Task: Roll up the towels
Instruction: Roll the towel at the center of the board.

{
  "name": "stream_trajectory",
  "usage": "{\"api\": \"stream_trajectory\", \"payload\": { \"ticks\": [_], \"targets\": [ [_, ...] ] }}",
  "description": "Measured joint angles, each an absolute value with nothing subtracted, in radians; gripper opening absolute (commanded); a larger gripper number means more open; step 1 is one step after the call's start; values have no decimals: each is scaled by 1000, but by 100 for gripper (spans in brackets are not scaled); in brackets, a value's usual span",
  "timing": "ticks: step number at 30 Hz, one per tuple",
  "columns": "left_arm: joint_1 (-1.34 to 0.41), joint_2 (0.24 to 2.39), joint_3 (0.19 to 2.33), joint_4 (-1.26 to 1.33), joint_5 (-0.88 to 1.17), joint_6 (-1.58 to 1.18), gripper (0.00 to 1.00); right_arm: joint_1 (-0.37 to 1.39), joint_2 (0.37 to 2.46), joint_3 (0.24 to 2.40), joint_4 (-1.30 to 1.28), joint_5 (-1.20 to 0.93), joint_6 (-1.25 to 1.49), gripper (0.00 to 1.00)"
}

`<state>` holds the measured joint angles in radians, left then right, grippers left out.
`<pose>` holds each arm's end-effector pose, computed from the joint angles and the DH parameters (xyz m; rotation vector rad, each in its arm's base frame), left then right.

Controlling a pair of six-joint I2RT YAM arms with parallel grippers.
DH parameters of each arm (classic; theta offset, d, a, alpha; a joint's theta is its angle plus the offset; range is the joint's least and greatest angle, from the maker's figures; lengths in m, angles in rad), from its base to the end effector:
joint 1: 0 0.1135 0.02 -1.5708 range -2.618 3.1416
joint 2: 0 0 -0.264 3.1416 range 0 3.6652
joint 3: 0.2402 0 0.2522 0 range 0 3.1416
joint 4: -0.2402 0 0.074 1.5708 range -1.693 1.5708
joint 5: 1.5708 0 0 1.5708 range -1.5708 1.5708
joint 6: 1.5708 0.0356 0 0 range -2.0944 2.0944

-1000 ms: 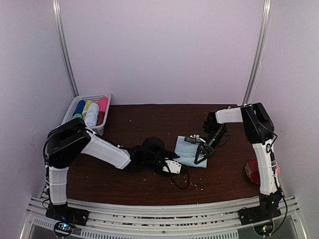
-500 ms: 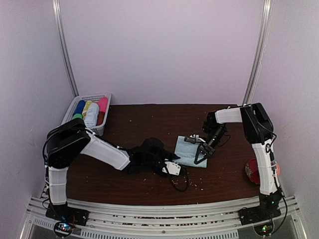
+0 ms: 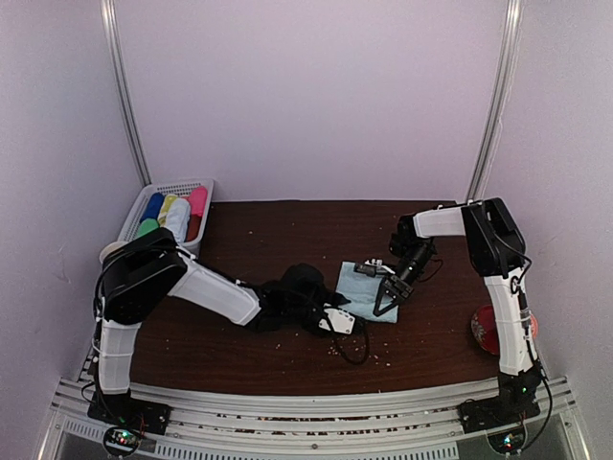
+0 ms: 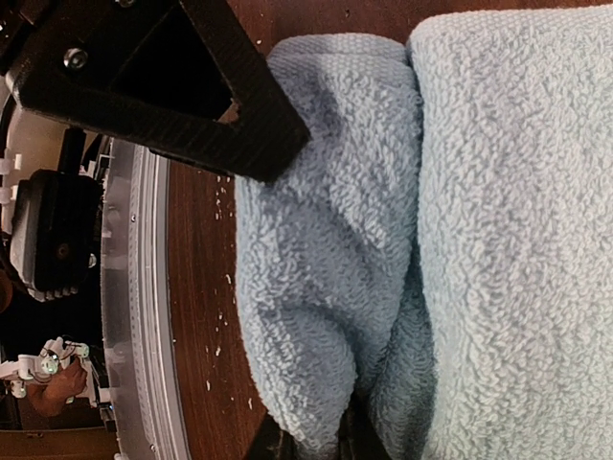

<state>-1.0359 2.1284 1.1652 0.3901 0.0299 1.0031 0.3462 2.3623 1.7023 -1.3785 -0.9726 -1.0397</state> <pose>0.2238 -0.3798 0.1112 1.8355 1.1081 -0.0512 0.3623 0.1619 0.1123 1.4296 -2.2419 -1.5251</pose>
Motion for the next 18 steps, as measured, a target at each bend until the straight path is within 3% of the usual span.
{"api": "stream_trajectory", "payload": {
  "ticks": [3,10,18],
  "targets": [
    [-1036,2136,1172,387,20,1004,29,347,2362,1702,-1378,-972,-1040,3],
    [-1036,2173,1248,299,1,996,2,347,2362,1703,-1383,-967,-1032,8],
    [-1017,2186,1396,38,66,933,0,346,2357,1703,-1390,-961,-1027,34]
  ]
}}
